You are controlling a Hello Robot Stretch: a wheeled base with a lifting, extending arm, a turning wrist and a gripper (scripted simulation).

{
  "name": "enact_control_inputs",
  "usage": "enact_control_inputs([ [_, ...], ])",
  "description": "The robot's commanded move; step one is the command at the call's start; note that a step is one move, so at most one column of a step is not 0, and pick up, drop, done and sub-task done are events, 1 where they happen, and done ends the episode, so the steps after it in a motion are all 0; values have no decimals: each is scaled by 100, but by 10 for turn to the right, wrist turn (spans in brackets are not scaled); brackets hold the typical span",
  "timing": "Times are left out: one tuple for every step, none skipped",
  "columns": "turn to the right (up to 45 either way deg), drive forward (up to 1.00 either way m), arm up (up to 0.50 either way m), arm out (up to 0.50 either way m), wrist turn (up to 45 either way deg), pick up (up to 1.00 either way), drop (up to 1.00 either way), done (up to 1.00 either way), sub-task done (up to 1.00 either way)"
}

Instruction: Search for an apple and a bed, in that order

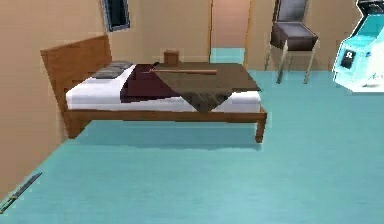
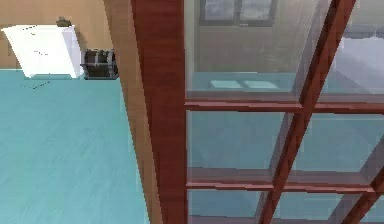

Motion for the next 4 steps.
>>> enact_control_inputs([
  [90, 0, 0, 0, 0, 0, 0, 0, 0],
  [0, 20, 0, 0, 0, 0, 0, 0, 0],
  [90, 0, 0, 0, 0, 0, 0, 0, 0],
  [0, 15, 0, 0, 0, 0, 0, 0, 0],
])
